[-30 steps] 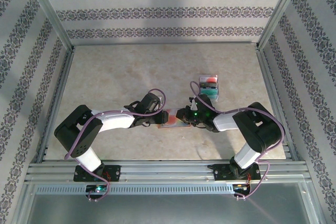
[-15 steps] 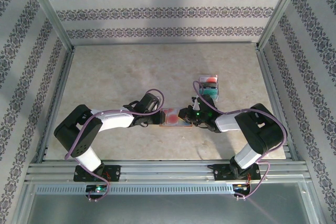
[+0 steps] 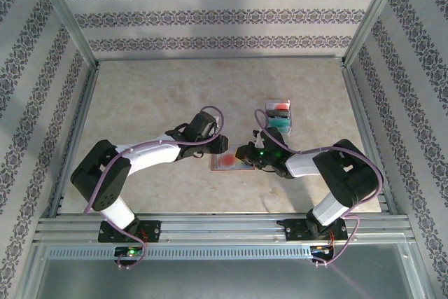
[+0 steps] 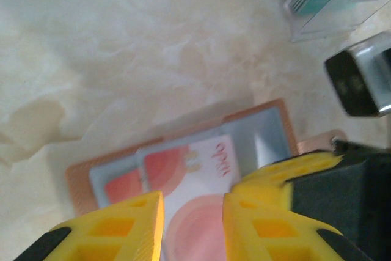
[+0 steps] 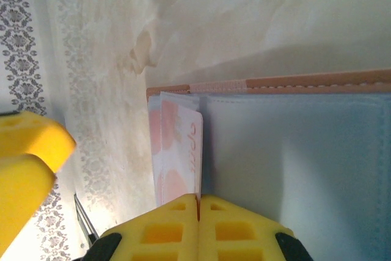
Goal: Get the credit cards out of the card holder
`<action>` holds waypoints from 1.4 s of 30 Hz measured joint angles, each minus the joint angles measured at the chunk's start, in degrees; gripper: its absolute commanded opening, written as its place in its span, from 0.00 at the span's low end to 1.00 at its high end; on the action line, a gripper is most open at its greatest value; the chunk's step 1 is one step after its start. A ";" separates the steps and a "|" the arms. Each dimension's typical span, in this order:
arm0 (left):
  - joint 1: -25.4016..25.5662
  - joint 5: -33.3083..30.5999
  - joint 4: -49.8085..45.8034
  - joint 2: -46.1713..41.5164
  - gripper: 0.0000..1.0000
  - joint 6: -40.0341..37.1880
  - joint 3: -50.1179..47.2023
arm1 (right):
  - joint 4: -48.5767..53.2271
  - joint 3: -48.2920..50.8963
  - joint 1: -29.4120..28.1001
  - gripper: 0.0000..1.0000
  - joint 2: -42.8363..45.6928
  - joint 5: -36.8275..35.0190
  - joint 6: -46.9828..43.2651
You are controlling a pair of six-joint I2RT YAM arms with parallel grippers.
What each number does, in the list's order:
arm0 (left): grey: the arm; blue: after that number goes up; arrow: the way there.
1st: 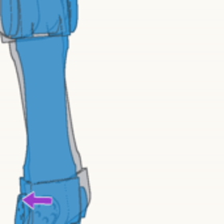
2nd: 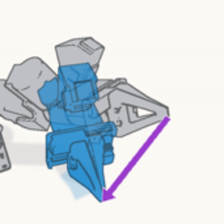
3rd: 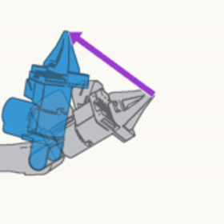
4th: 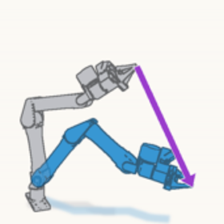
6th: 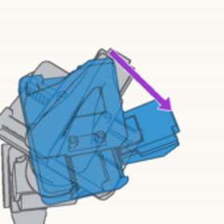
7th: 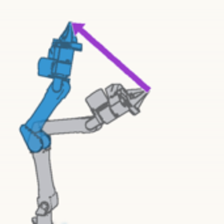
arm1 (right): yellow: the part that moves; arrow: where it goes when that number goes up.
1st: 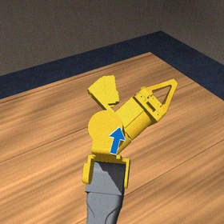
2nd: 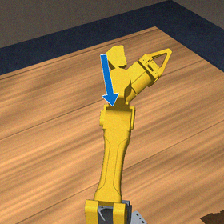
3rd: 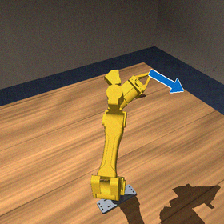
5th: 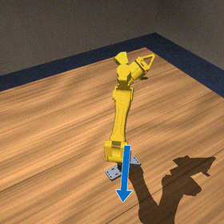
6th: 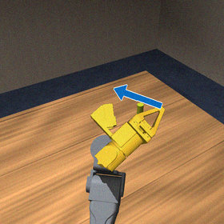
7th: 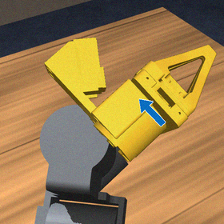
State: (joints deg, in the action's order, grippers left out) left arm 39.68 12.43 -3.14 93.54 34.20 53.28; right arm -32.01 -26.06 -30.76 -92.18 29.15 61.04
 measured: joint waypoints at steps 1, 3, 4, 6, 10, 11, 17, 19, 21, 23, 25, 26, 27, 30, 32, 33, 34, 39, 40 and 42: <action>0.02 0.26 -0.02 0.13 0.31 -0.02 0.00 | -0.09 -0.02 -0.26 0.02 -0.13 -0.17 0.17; 0.02 0.94 0.04 0.98 0.31 0.00 0.00 | -0.26 -0.02 -0.61 0.02 -0.42 -0.31 0.37; 0.02 1.20 0.04 1.60 0.31 0.00 0.00 | -0.44 -0.02 -0.63 0.03 -0.61 -0.35 0.39; 0.02 1.73 0.07 3.04 0.31 0.00 -0.02 | -0.61 -0.02 -0.63 0.03 -0.87 -0.37 0.57; 0.02 2.82 0.07 5.38 0.29 -0.15 -0.04 | -0.81 -0.02 -0.63 0.09 -0.98 -0.39 0.63; 0.02 2.99 0.04 5.77 0.29 -0.20 -0.04 | -0.83 -0.02 -0.63 0.10 -0.98 -0.39 0.72; 0.02 3.50 0.09 6.93 0.27 -0.92 -0.04 | -1.03 0.26 -0.48 0.13 -0.98 -0.63 1.29; 0.02 3.56 0.09 6.93 0.27 -1.20 -0.04 | -1.22 0.39 -0.48 0.13 -0.98 -0.61 1.75; 0.02 3.56 0.09 6.93 0.27 -1.51 -0.11 | -1.42 0.46 -0.33 0.13 -0.96 -0.57 2.12; 0.02 3.54 0.09 6.93 0.27 -1.95 -0.13 | -2.08 0.76 -0.09 0.13 -0.96 -0.42 2.49; 0.02 3.43 0.07 6.93 0.27 -2.40 -0.13 | -2.71 1.07 0.17 0.11 -0.96 -0.13 3.04; 0.02 3.41 0.04 6.93 0.27 -2.56 -0.13 | -3.17 1.20 0.31 0.10 -0.96 -0.04 3.21; 0.00 3.41 0.07 6.93 0.27 -2.75 -0.13 | -3.69 1.40 0.57 0.09 -0.96 0.17 3.50; 0.00 3.39 0.04 6.93 0.27 -3.19 -0.13 | -5.16 2.03 1.14 0.05 -0.96 0.68 4.02; 0.02 3.37 -0.09 6.93 0.27 -3.58 -0.13 | -5.86 2.45 1.51 0.02 -0.96 1.05 4.55; 0.00 3.30 -0.11 6.93 0.27 -3.67 -0.13 | -6.12 2.60 1.70 0.01 -0.94 1.31 4.63; 0.00 3.26 -0.11 6.93 0.27 -3.82 -0.13 | -6.43 2.75 1.81 0.01 -0.85 1.40 4.76; -0.02 2.69 -0.31 6.93 0.27 -4.22 -0.13 | -7.08 3.52 2.82 0.02 -0.09 1.84 4.85; -0.02 2.58 -0.31 6.93 0.26 -4.24 -0.13 | -7.21 3.74 2.93 0.02 0.04 1.84 4.85; -0.04 2.56 -0.31 6.93 0.25 -4.26 -0.13 | -7.28 4.13 3.04 0.02 0.37 1.86 4.85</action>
State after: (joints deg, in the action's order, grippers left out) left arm 39.64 14.98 -3.44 100.47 29.93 53.15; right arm -39.29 -21.93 -27.73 -91.81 31.00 65.89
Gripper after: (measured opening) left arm 0.261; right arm 0.055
